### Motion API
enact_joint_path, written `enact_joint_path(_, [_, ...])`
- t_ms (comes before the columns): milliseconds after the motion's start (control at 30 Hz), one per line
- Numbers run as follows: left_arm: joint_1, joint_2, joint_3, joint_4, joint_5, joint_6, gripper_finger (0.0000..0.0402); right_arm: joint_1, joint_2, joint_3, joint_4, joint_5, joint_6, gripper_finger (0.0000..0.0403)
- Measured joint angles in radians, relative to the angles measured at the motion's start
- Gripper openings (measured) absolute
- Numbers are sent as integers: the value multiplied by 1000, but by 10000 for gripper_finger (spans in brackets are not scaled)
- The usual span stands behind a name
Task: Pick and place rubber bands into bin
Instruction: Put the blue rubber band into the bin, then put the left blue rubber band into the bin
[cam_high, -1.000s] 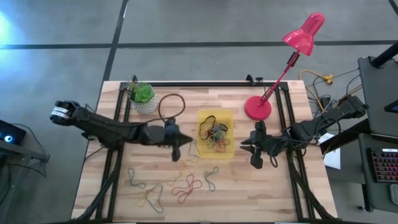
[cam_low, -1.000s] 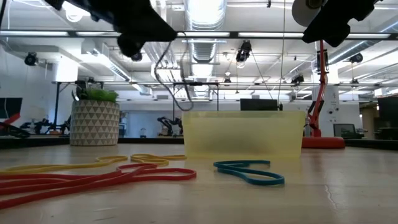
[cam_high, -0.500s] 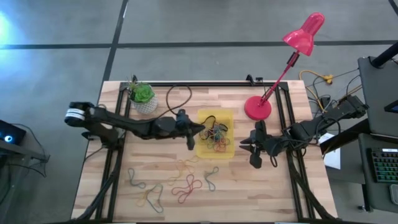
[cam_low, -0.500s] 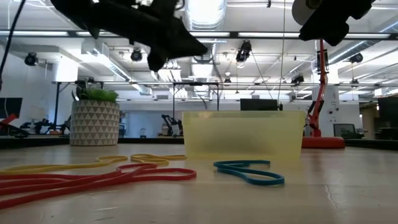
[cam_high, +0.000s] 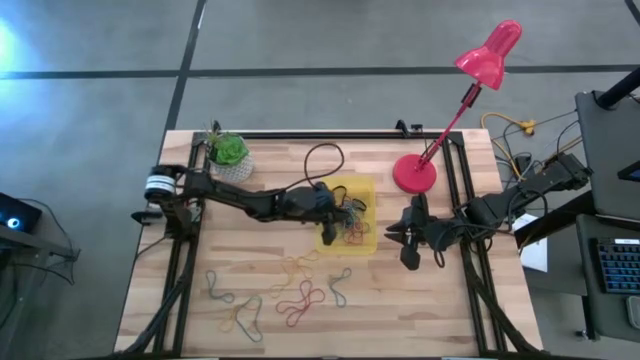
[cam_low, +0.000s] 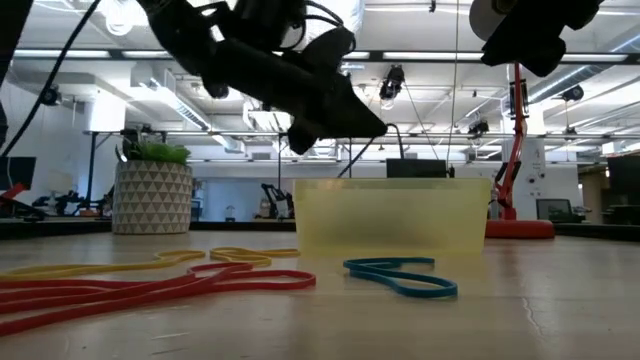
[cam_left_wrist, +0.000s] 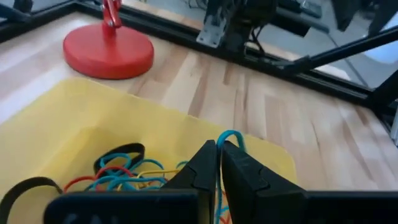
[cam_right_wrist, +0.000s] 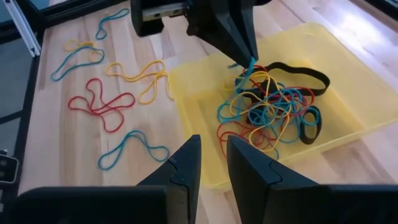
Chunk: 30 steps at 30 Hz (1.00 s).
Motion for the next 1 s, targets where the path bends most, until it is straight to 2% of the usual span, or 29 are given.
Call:
enact_joint_path(267, [31, 2, 43, -155, 1, 10, 8, 0, 0, 0, 0, 0, 23, 68])
enact_joint_path(833, [37, -67, 42, -190, 10, 36, 52, 0, 1, 0, -1, 0, 20, 68])
enact_joint_path(1000, [28, -135, 42, -334, 98, -22, 52, 1, 1, 0, 1, -5, 27, 68])
